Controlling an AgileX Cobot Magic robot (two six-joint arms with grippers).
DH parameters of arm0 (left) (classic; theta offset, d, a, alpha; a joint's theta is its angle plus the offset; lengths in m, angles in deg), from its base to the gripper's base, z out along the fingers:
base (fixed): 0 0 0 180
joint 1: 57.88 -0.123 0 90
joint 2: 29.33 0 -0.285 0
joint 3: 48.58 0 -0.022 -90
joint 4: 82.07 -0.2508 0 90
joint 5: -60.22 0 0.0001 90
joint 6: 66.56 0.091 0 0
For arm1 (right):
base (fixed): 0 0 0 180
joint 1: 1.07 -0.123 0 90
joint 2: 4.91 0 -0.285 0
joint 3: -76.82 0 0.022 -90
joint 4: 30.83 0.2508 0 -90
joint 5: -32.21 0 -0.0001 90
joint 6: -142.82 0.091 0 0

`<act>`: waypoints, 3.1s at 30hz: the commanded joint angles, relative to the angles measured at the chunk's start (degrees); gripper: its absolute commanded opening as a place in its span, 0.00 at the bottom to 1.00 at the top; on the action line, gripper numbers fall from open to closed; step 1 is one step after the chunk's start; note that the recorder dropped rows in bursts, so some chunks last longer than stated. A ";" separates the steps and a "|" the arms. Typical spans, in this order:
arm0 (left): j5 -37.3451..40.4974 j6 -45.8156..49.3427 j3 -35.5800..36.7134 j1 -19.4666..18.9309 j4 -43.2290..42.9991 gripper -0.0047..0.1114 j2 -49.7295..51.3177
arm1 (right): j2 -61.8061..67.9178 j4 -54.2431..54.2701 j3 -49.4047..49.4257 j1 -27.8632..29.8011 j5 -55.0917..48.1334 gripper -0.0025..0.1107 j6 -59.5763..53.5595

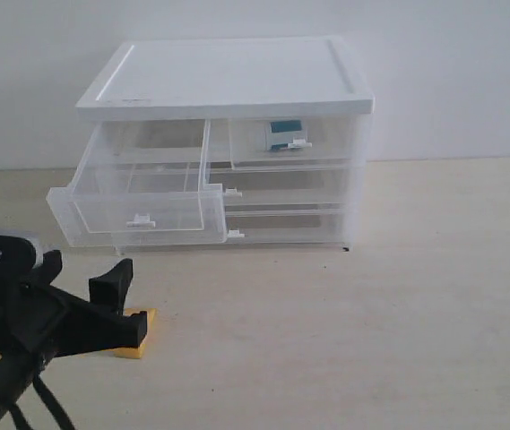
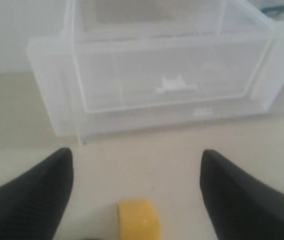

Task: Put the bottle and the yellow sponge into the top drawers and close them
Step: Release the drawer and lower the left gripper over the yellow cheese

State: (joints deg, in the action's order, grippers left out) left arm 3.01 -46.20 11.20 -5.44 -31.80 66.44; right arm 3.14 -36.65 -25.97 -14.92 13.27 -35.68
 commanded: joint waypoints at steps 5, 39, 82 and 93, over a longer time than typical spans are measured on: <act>16.19 7.28 1.50 0.22 -4.54 0.57 -8.08 | -0.26 -0.01 0.00 0.13 0.50 0.02 -0.09; 80.05 -34.38 -17.63 -16.85 -63.61 0.26 -6.21 | -0.26 -0.01 0.00 0.13 0.50 0.02 -0.09; 56.61 -45.62 -10.43 -22.59 -77.71 0.42 -9.58 | -0.26 -0.01 0.00 0.13 0.50 0.02 -0.09; 24.44 -27.25 -0.15 -22.59 -56.36 0.42 -9.58 | -0.26 -0.01 0.00 0.13 0.50 0.02 -0.09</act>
State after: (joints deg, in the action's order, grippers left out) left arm 37.17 -80.51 7.67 -27.82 -96.35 56.98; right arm 3.14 -36.65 -25.97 -14.92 13.27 -35.57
